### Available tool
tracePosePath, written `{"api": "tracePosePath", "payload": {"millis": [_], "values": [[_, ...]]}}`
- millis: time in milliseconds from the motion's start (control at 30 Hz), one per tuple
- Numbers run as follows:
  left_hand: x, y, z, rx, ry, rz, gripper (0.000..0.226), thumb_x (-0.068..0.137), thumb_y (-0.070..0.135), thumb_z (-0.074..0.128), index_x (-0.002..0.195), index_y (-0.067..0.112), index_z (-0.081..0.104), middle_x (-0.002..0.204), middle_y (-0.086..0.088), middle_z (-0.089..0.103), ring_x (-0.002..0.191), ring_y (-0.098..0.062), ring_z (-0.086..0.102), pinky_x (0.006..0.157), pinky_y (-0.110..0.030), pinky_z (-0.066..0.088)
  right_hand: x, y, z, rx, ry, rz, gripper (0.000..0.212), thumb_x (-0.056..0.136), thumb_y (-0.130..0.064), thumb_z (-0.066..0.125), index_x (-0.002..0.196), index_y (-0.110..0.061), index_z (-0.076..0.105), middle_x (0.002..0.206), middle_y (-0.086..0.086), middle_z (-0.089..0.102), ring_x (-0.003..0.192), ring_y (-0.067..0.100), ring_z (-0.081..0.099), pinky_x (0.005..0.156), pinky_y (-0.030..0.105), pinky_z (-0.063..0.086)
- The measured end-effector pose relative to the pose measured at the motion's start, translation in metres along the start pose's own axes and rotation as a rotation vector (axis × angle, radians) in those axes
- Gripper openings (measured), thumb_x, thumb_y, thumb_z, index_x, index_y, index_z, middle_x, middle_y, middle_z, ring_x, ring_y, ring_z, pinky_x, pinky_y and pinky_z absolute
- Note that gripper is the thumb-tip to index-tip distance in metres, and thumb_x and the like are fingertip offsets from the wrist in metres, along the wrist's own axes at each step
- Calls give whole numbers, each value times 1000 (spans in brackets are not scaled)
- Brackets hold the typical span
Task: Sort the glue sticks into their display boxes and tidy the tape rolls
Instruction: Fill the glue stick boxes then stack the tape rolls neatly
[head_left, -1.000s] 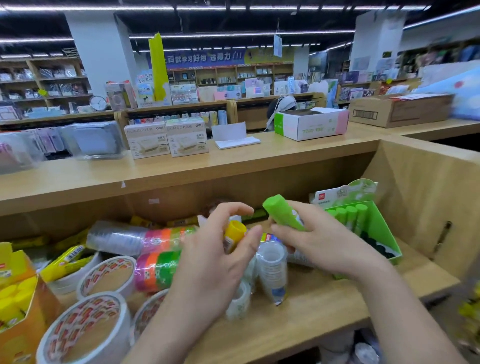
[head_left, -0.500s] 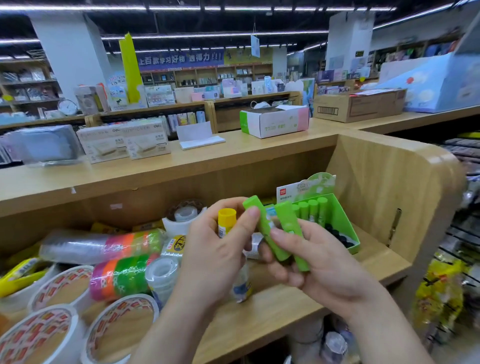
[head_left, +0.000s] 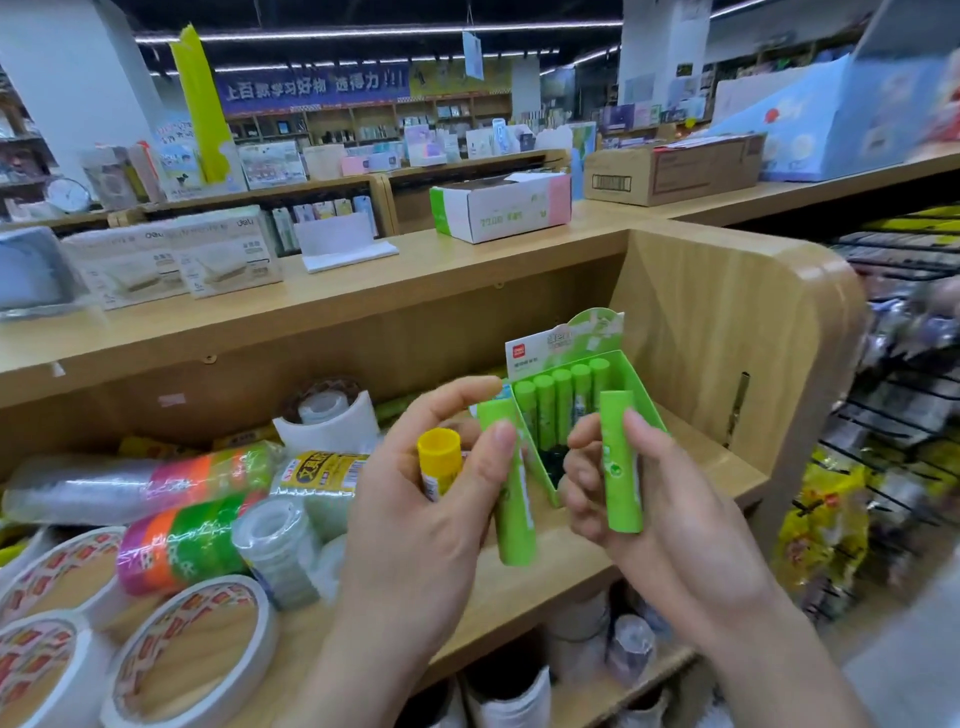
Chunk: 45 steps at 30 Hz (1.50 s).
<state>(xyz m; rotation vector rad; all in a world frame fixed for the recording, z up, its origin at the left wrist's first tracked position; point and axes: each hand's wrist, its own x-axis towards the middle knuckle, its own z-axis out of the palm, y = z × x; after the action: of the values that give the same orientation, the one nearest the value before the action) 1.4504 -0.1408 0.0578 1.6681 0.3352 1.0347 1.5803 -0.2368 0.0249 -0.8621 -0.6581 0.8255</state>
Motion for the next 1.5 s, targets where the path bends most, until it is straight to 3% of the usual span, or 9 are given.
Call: {"api": "tracePosePath", "payload": {"millis": [167, 267, 333, 433, 600, 833, 1100, 1267, 1500], "values": [[-14, -24, 6, 68, -156, -34, 24, 80, 41, 65, 103, 36, 65, 80, -9, 64, 57, -11, 50, 54, -20, 40, -8, -17, -26, -450, 216, -121, 30, 91, -41, 52, 110, -27, 70, 115, -2, 70, 113, 16, 62, 100, 48, 45], [-19, -34, 14, 157, -159, -7, 24, 82, 42, 63, 104, 38, 58, 82, 3, 65, 69, -16, 57, 68, -36, 48, -7, -33, -40, -697, 351, -224, 28, 95, -25, 57, 120, -37, 61, 93, 0, 71, 89, 13, 65, 86, 41, 53], [-19, -37, 21, 189, -150, 8, 21, 85, 43, 65, 102, 37, 56, 80, 6, 63, 67, -14, 57, 68, -34, 48, -1, -45, -44, -820, 391, -311, 35, 93, -17, 61, 119, -41, 57, 80, -2, 69, 73, 7, 62, 75, 35, 52], [-13, -35, 32, 267, -139, 21, 25, 79, 47, 61, 103, 38, 59, 78, 7, 65, 66, -9, 59, 66, -28, 48, 15, -55, -52, -959, 424, -383, 31, 87, -17, 69, 106, -41, 60, 87, -5, 70, 81, 11, 68, 78, 38, 58], [6, -46, 51, 378, -79, 15, 30, 74, 58, 57, 100, 44, 62, 69, 3, 64, 64, -16, 59, 66, -41, 52, 52, -51, -68, -1163, 418, -465, 26, 80, -14, 76, 98, -30, 65, 91, -11, 65, 81, 8, 67, 74, 21, 56], [27, -64, 65, 621, -66, -12, 19, 88, 50, 52, 101, 37, 48, 45, 6, 49, 41, -9, 38, 45, -27, 25, 99, -40, -89, -1335, 248, -457, 33, 82, -9, 73, 113, -17, 64, 104, 1, 68, 95, 17, 65, 88, 39, 55], [35, -72, 70, 684, -78, -50, 18, 89, 49, 52, 102, 38, 48, 58, 3, 56, 56, -9, 50, 58, -36, 43, 113, -31, -100, -1432, 186, -504, 24, 81, -12, 75, 103, -12, 67, 104, 2, 64, 87, 19, 63, 82, 41, 55], [37, -72, 69, 681, -92, -67, 17, 90, 49, 52, 103, 38, 50, 52, 19, 52, 50, -3, 46, 47, -23, 27, 116, -31, -102, -1501, 180, -575, 21, 82, -8, 74, 103, -6, 73, 100, 4, 65, 91, 21, 61, 86, 40, 53], [38, -71, 69, 551, -58, -104, 29, 78, 60, 50, 99, 40, 56, 62, 2, 60, 53, -9, 51, 60, -34, 46, 112, -30, -98, -1589, 154, -500, 26, 87, -6, 65, 112, -7, 70, 107, 7, 63, 100, 26, 58, 90, 40, 49]]}}
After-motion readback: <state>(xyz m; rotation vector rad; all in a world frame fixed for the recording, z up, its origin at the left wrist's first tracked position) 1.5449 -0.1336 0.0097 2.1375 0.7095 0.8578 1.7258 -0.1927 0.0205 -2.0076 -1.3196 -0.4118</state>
